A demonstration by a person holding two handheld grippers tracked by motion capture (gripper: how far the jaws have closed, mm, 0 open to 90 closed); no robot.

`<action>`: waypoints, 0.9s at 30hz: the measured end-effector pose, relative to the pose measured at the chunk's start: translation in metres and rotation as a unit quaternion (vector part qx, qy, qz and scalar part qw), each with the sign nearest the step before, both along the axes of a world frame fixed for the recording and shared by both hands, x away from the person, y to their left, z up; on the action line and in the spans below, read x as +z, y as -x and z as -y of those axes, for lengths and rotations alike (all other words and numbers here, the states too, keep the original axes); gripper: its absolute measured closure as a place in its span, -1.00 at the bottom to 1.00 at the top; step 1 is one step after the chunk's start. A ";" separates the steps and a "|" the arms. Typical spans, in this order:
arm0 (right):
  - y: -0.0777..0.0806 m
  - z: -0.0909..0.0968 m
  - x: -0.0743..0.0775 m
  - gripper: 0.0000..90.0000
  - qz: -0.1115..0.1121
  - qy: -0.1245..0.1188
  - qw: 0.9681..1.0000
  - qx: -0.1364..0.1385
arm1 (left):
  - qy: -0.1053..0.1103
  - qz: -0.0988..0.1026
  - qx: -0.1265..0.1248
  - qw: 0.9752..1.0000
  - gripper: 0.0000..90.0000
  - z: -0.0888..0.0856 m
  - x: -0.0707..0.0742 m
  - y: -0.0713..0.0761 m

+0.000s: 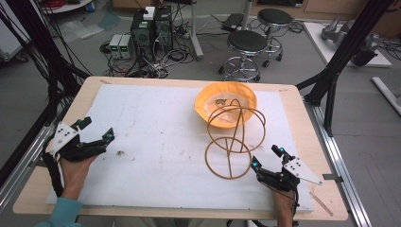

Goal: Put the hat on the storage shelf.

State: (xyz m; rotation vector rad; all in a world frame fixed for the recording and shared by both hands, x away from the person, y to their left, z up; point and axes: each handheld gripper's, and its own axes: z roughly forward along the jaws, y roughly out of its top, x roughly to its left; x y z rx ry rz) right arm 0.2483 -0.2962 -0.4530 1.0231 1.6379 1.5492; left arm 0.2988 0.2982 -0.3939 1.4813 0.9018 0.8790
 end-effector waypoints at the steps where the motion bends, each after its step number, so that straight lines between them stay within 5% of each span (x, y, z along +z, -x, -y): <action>1: 0.000 0.000 0.000 -0.75 0.000 0.000 1.000 0.000 | -0.005 -0.002 -0.003 1.000 -0.79 0.002 0.003 -0.003; 8: 0.000 0.000 0.000 -0.75 0.000 0.001 1.000 0.001 | -0.017 -0.004 -0.029 0.999 -0.79 0.028 0.034 -0.027; 16: 0.000 0.000 0.000 -0.75 0.000 0.000 1.000 0.005 | -0.031 -0.028 -0.070 0.997 -0.79 0.057 0.057 -0.055; 27: 0.000 0.000 0.000 -0.75 0.000 -0.001 1.000 0.008 | -0.018 -0.092 -0.135 0.986 -0.79 0.086 0.076 -0.101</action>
